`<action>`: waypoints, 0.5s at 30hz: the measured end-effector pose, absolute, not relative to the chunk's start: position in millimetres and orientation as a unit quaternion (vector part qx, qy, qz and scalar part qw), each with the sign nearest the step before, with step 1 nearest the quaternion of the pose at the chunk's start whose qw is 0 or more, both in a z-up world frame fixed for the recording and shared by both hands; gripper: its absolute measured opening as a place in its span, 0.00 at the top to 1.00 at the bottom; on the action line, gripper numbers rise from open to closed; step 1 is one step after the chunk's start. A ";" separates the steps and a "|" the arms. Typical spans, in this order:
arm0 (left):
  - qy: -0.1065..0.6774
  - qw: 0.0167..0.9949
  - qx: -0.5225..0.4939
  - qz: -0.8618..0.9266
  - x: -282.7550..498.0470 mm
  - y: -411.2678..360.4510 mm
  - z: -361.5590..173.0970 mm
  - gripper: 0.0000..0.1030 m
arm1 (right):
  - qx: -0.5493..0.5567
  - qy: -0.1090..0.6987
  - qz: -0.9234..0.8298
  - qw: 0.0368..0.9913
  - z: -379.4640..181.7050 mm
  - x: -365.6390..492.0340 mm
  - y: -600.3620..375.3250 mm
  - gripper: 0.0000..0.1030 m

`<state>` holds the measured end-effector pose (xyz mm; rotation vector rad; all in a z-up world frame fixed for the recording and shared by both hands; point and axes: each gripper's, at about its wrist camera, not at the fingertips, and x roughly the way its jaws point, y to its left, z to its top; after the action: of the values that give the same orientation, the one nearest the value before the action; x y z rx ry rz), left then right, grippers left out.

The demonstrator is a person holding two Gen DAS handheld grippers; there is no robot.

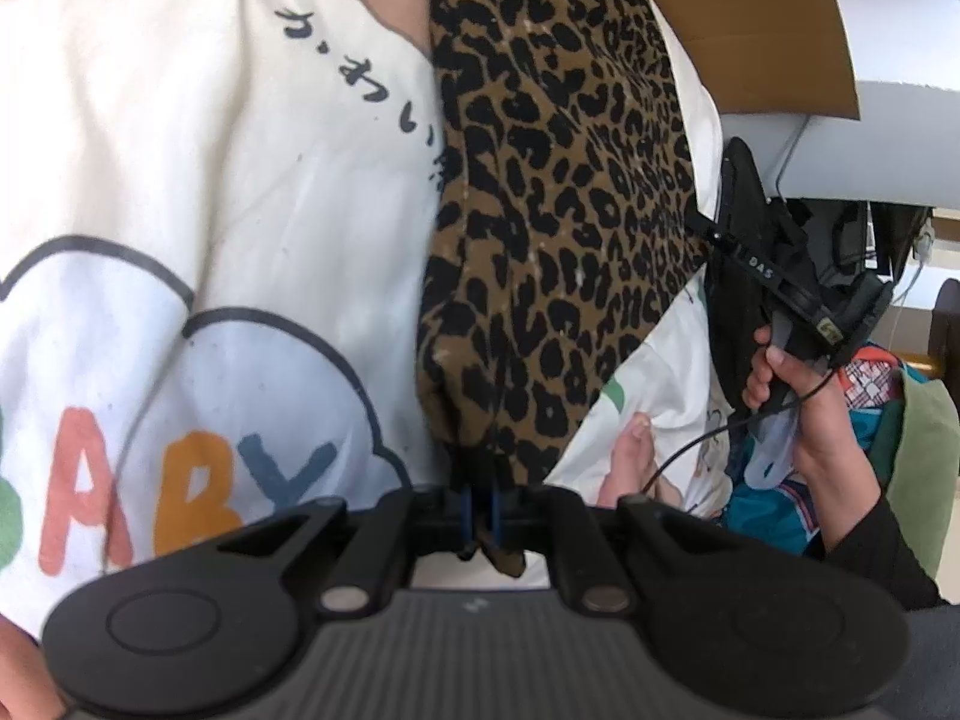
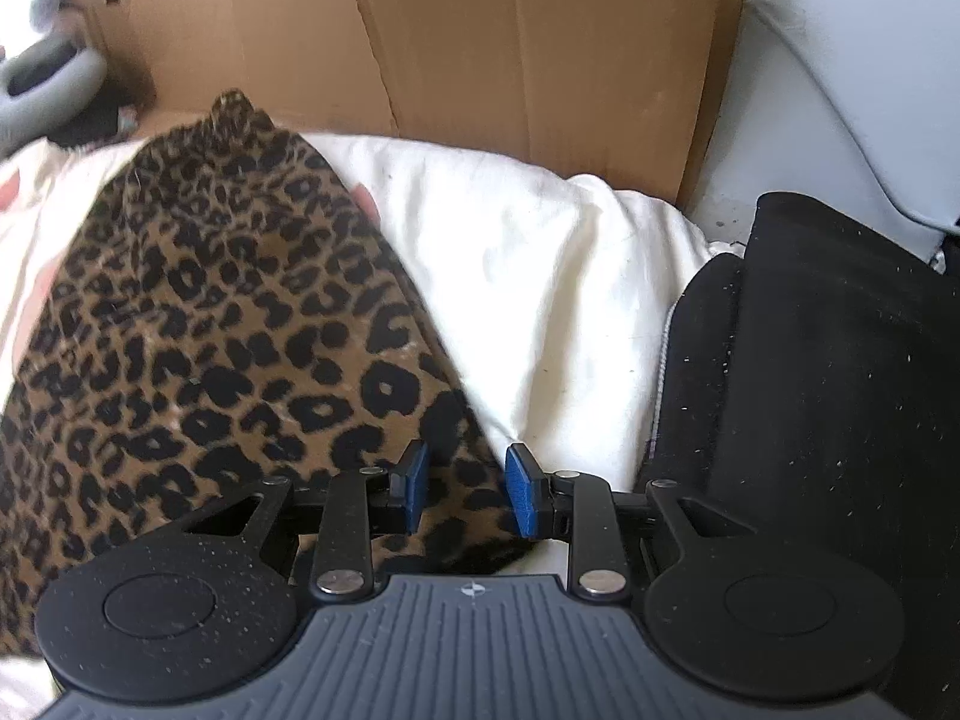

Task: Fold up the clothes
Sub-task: 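Close the right tool on the skirt edge beside the left tool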

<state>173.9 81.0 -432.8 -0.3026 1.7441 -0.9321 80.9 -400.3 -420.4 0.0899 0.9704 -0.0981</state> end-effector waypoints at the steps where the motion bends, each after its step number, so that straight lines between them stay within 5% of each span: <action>1: 0.734 0.540 -0.128 -0.392 174.3 81.6 -432.8 0.94 | 0.043 0.468 -0.046 0.882 -421.4 81.2 -402.3 0.66; 13: 0.736 0.537 -0.135 -0.390 175.2 87.9 -433.0 0.94 | 0.088 0.495 -0.008 0.865 -428.0 84.0 -421.5 0.66; 15: 0.736 0.537 -0.134 -0.391 175.8 88.5 -432.9 0.94 | 0.110 0.496 -0.004 0.862 -428.6 82.9 -426.3 0.82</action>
<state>175.8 88.5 -432.9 -0.3197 1.7511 -0.9295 82.9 -426.3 -428.6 0.2299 1.0400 -0.0084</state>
